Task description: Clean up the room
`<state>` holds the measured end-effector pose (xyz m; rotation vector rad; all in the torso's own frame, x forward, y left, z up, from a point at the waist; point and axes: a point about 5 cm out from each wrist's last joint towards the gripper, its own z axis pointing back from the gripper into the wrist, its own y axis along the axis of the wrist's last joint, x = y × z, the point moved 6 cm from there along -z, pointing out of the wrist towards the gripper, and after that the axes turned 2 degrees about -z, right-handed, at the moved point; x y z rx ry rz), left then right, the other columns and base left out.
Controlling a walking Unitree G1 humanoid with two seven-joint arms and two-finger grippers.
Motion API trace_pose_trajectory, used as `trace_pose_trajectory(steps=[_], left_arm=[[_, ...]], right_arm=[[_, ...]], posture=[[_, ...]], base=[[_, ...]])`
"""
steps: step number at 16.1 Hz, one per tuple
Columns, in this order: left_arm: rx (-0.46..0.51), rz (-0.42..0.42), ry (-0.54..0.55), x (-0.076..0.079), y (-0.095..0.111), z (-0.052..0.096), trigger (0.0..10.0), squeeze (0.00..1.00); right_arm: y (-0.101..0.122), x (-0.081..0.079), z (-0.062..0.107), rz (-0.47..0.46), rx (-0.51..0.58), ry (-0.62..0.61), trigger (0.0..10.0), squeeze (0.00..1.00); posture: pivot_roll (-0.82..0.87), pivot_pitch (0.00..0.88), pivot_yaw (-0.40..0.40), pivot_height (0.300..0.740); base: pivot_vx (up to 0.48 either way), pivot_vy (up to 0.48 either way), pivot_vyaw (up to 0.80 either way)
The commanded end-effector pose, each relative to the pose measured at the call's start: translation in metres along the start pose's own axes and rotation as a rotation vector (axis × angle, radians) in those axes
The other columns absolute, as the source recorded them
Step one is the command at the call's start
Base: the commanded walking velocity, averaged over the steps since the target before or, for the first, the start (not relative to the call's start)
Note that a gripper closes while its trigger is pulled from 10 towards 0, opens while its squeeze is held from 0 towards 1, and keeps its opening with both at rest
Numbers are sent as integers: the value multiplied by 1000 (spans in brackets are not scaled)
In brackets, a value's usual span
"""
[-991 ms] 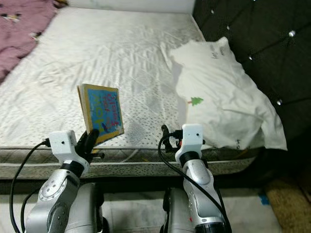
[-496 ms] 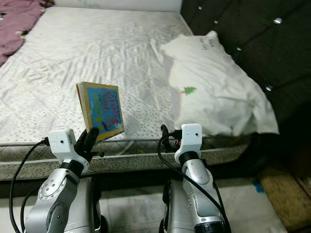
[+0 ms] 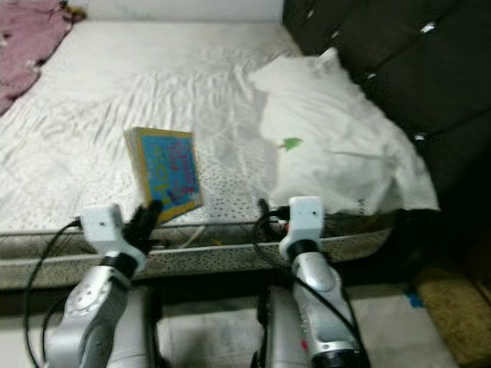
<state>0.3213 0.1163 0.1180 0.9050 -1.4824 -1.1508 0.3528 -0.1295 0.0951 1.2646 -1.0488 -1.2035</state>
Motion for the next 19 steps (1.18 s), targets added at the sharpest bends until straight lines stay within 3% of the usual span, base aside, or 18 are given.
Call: trace_pose_trajectory(steps=[1, 8, 14, 17, 19], left_arm=[[51, -8, 3, -3, 14, -1, 10000, 0], [43, -2, -2, -2, 13, -3, 10000, 0], [0, 11, 9, 0, 2, -7, 10000, 0], [-72, 21, -6, 6, -14, -13, 10000, 0], [-151, 98, -9, 13, -31, -24, 10000, 0]], right_arm=[[4, -7, -2, -4, 15, 15, 10000, 0], [4, -6, -3, 0, 13, 9, 10000, 0], [3, -5, -2, 3, 12, 2, 10000, 0], [3, -4, -3, 7, 12, 3, 10000, 0], [5, -3, -3, 16, 18, 1, 10000, 0]], posture=[[-52, 111, -52, 521], [-52, 120, -54, 521], [-54, 118, -54, 521], [-58, 115, -55, 521], [-60, 114, -57, 521]], base=[[379, 0, 0], [315, 0, 0], [0, 0, 0], [0, 0, 0], [0, 0, 0]])
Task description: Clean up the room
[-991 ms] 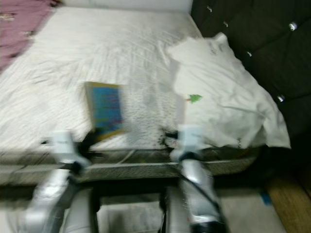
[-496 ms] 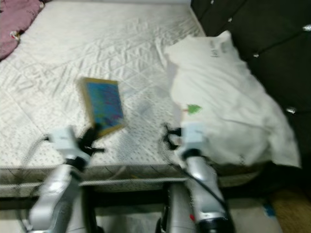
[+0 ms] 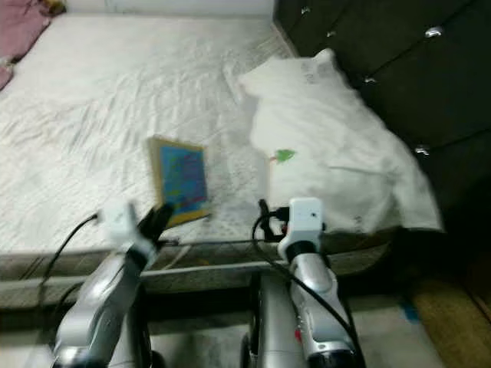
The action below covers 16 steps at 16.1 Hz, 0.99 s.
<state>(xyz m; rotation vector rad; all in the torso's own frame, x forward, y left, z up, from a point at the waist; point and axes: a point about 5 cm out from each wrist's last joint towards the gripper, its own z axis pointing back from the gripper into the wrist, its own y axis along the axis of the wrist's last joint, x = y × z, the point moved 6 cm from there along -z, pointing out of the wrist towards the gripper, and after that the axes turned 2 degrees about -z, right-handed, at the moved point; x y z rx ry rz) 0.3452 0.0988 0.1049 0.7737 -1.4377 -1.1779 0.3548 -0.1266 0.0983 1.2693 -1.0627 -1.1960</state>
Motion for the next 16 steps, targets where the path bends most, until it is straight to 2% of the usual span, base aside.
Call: trace_pose_trajectory(steps=[1, 4, 6, 8, 9, 11, 14, 16], left_arm=[[-47, 106, -20, 14, -13, -6, 10000, 0], [-70, 262, -72, 35, -12, -17, 10000, 0], [-205, 309, -126, 53, -28, -21, 10000, 0], [-254, 384, -166, 68, -27, -22, 10000, 0], [-263, 402, -175, 71, -26, -23, 10000, 0], [-300, 515, -185, 79, -25, -21, 10000, 0], [-379, 594, -172, 79, -39, -15, 10000, 0], [-441, 616, -143, 74, -52, -11, 10000, 0]], right_arm=[[6, 4, 0, 30, 14, -5, 10000, 0], [16, 22, 3, 81, 31, -39, 10000, 0], [24, 40, 7, 122, 37, -66, 10000, 0], [27, 49, 11, 150, 36, -78, 10000, 0], [28, 50, 12, 153, 35, -79, 10000, 0], [32, 41, 10, 153, 46, -62, 10000, 0], [28, 30, 14, 155, 39, -37, 10000, 0], [24, 29, 20, 170, 23, -22, 10000, 0]], posture=[[-96, 113, -60, 521], [-133, 114, -69, 521], [-155, 121, -80, 521], [-171, 130, -86, 521], [-171, 130, -86, 521], [-177, 141, -81, 521], [-172, 131, -83, 521], [-177, 133, -87, 521]], base=[[0, 0, 0], [0, 0, 0], [0, 0, 0], [0, 0, 0], [0, 0, 0], [0, 0, 0], [0, 0, 0], [0, 0, 0]])
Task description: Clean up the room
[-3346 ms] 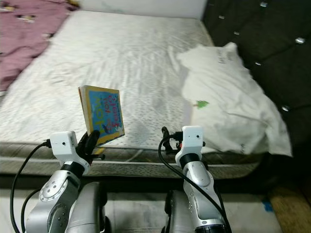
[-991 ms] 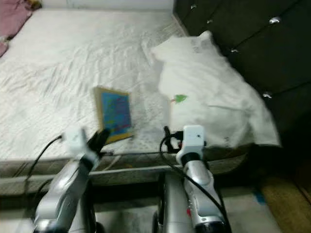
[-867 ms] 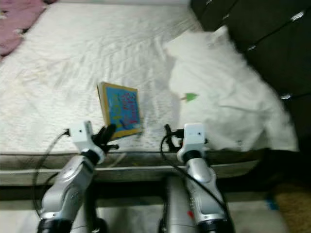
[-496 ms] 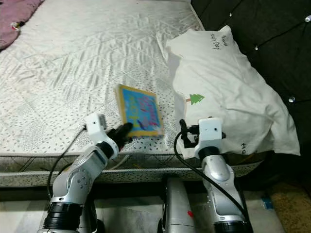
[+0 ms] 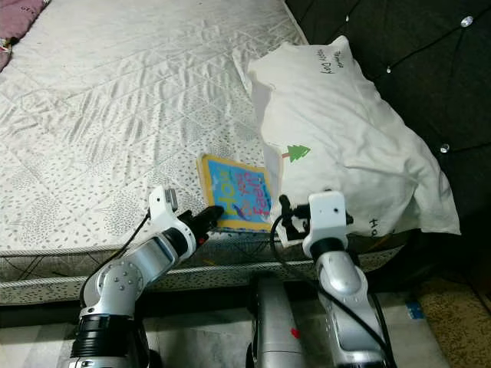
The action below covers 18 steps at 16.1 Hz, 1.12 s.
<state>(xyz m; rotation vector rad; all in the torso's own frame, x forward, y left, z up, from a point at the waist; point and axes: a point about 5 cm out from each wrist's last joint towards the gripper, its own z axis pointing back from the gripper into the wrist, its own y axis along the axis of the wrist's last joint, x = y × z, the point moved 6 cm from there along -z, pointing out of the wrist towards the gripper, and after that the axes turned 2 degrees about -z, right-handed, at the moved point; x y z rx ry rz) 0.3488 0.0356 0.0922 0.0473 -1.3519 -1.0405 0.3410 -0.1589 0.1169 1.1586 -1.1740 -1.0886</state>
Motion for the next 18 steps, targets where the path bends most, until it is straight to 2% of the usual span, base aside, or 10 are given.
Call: trace_pose_trajectory(steps=[1, 3, 5, 6, 7, 9, 12, 16, 18], left_arm=[[-74, 87, -5, 4, -32, -3, 10000, 0], [-77, 68, -8, 3, -31, -1, 10000, 0], [-83, 68, 7, -4, -30, -1, 10000, 0], [-81, 74, -21, -4, -24, -2, 10000, 0], [-67, 85, -31, -9, -13, -5, 10000, 0], [-58, 74, -22, -17, -4, -8, 10000, 0], [-37, 9, 12, -34, 18, -17, 10000, 0], [-38, -69, 69, -52, 27, -22, 10000, 0], [-16, -51, 77, -56, 35, -23, 10000, 0]], right_arm=[[3, 2, 2, 17, 3, 2, 10000, 0], [2, 10, 4, 26, -2, -17, 10000, 0], [1, 11, 4, 29, -5, -21, 10000, 0], [1, 11, 3, 30, -5, -21, 10000, 0], [3, 9, 1, 32, 1, -19, 10000, 0], [6, 8, -1, 39, 12, -13, 10000, 0], [8, 11, -1, 47, 16, -21, 10000, 0], [9, 10, 0, 51, 18, -18, 10000, 0], [9, 11, 0, 55, 18, -20, 10000, 0]], posture=[[-183, 134, -90, 521], [-186, 137, -89, 521], [-189, 138, -88, 521], [-191, 138, -86, 521], [-197, 135, -87, 521], [-201, 134, -87, 521], [-207, 133, -86, 521], [-221, 135, -87, 521], [-222, 136, -89, 521]], base=[[0, 0, 0], [0, 0, 0], [0, 0, 0], [0, 0, 0], [0, 0, 0], [0, 0, 0], [0, 0, 0], [0, 0, 0], [0, 0, 0]])
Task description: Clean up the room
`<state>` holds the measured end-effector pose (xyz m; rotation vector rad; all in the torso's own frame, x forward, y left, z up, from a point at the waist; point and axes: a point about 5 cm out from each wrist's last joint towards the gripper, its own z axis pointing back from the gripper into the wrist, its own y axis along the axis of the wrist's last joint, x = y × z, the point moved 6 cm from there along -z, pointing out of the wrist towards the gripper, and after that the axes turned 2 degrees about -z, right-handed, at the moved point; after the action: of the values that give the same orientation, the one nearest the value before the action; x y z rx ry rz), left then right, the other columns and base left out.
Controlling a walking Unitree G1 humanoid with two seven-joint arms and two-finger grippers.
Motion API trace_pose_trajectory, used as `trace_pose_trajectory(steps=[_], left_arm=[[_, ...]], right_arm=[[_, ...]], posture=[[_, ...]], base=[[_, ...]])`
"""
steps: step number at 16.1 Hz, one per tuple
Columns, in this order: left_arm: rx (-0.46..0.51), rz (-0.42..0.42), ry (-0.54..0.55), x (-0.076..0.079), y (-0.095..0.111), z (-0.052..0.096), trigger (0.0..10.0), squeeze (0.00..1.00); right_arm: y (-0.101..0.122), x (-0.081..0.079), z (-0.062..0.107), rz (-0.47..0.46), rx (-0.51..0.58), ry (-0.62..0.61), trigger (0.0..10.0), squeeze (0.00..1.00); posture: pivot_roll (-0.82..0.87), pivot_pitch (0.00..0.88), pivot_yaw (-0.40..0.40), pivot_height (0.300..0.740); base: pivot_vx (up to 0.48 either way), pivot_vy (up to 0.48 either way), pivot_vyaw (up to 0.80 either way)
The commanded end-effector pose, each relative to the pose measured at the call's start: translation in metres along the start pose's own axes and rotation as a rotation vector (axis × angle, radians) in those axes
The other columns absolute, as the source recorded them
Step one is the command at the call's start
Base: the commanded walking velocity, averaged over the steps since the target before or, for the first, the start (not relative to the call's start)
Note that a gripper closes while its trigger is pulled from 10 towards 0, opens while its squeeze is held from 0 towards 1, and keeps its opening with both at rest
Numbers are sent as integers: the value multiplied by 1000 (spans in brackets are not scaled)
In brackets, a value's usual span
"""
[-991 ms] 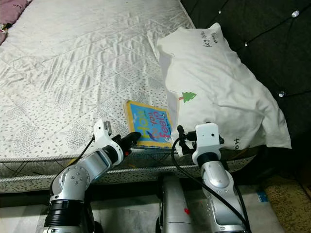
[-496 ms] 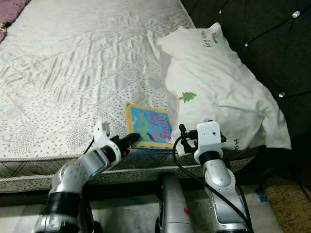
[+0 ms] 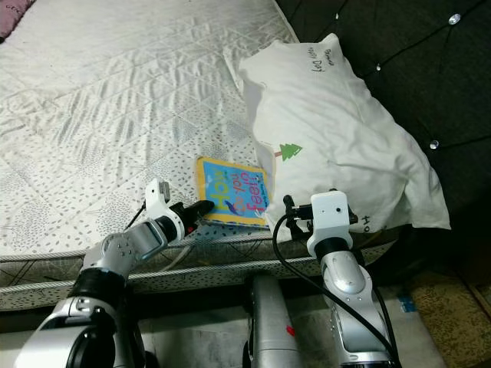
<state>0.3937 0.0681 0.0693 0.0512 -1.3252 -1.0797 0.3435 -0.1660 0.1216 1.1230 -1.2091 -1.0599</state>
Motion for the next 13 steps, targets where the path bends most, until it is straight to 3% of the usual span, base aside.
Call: trace_pose_trajectory(steps=[1, 3, 4, 8, 13], left_arm=[[11, -36, 67, -15, 3, 2, 10000, 0], [4, -30, 61, -16, 1, 2, 10000, 0], [-9, -34, 56, -16, -3, 1, 10000, 1000], [2, -75, 83, -22, -3, -1, 10000, 1000], [87, -160, 187, -40, 18, 4, 10000, 1000]], right_arm=[[4, 4, 1, 10, 12, -6, 10000, 0], [4, 4, 1, 11, 12, -5, 10000, 0], [4, 3, 1, 11, 13, -4, 10000, 0], [2, 2, 0, 9, 11, -1, 10000, 0], [3, 1, -2, 12, 16, 2, 10000, 0]], posture=[[-222, 136, -89, 521], [-221, 135, -90, 521], [-219, 134, -89, 521], [-214, 130, -86, 521], [-208, 116, -86, 521]], base=[[0, 0, 0], [0, 0, 0], [0, 0, 0], [0, 0, 0], [0, 0, 0]])
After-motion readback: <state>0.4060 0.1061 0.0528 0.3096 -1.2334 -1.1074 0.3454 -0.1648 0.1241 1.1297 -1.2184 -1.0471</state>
